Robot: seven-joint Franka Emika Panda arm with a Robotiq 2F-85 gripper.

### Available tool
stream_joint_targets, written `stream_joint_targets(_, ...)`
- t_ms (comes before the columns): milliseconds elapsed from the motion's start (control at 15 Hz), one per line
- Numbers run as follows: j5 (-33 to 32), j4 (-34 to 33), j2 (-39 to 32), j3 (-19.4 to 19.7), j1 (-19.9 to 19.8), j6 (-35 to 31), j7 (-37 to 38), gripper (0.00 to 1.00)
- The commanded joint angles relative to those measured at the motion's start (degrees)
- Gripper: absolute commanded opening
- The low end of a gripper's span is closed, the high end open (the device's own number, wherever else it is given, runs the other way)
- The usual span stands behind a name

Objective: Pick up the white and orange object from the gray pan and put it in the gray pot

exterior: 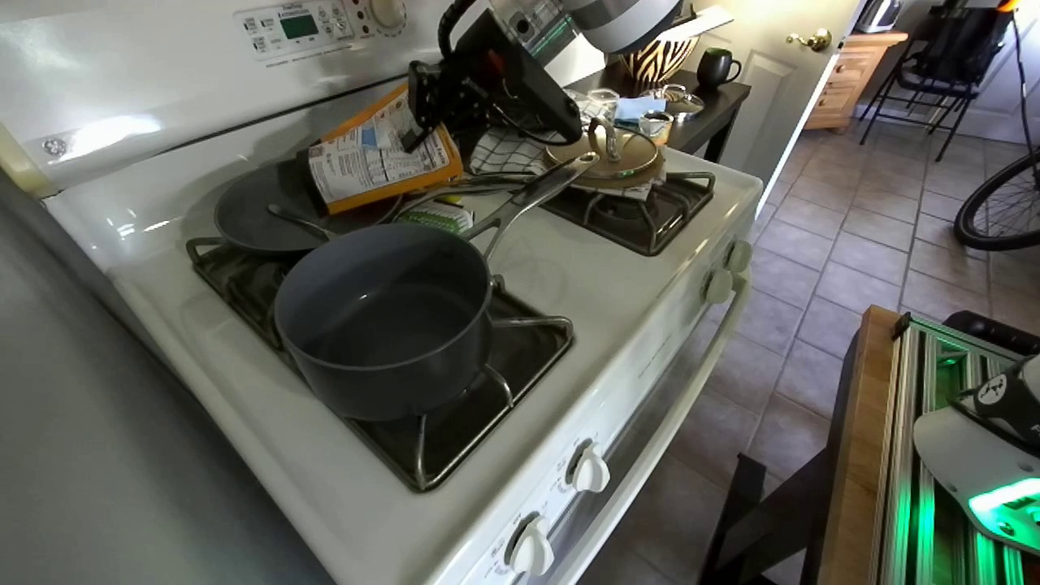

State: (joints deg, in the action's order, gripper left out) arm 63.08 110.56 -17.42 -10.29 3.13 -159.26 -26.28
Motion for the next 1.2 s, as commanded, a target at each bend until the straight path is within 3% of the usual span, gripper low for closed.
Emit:
stream_joint_targets(0, -2.1, -2.7, 1.3, 0.4, -0.2, 2.0, 0.1, 0.00)
stream_joint_targets(333, -13.2, -8.9, 3.3, 1.2, 0.3, 11.4, 4.7, 0.00)
stream_joint_targets(733, -26.0, -10.6, 11.9, 2.3, -0.5, 33.7, 6.2, 0.00)
stream_joint_targets(933, -34.4, -8.1, 18.1, 4.7, -0.7, 36.2, 8.0, 0.00)
stream_joint_targets(1000, -30.3, -11.5, 13.5, 3.9, 0.1, 35.0, 6.4, 0.00)
stream_joint_targets(1133, -30.8, -11.4, 14.9, 4.4, 0.1, 35.2, 6.7, 0.01)
